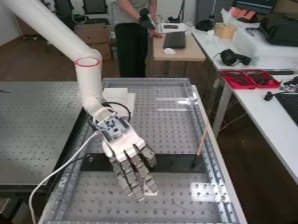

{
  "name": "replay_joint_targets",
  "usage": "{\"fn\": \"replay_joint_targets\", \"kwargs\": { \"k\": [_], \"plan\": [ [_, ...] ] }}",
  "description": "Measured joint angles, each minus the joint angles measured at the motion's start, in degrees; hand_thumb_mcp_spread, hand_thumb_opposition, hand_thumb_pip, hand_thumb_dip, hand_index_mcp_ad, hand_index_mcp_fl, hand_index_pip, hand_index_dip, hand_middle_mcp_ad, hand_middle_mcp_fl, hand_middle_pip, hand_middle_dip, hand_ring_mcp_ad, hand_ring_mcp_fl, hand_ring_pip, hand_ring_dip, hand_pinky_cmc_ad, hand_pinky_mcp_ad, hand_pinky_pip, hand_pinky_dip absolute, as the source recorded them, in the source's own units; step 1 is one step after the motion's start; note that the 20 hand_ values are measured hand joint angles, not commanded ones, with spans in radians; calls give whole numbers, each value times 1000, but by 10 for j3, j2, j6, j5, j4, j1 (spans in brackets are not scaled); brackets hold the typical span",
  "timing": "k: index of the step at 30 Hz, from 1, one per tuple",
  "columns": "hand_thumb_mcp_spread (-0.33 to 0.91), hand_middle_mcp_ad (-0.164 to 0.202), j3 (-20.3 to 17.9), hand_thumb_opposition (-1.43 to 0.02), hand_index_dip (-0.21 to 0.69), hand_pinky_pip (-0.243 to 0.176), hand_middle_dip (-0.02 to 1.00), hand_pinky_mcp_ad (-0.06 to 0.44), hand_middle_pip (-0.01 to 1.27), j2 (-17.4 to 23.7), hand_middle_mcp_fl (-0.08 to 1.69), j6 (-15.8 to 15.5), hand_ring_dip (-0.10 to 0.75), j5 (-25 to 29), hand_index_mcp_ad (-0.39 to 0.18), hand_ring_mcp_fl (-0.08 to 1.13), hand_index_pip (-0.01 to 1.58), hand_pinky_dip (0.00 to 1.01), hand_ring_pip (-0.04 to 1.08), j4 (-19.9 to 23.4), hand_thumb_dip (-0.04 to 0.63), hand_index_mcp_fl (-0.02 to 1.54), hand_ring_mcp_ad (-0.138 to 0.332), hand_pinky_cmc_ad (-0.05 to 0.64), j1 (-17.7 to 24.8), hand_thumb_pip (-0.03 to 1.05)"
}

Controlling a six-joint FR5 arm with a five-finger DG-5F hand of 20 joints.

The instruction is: Grab the pcb board and place it in the clear container

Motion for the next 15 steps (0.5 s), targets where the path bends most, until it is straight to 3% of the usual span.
{"fn": "replay_joint_targets", "kwargs": {
  "k": [15],
  "plan": [
    [628,103,5,-857,267,-89,154,129,154,-4,-9,6,28,-2,-120,31,1182,192,87,-5,236,565,169,265,-2,347]
  ]
}}
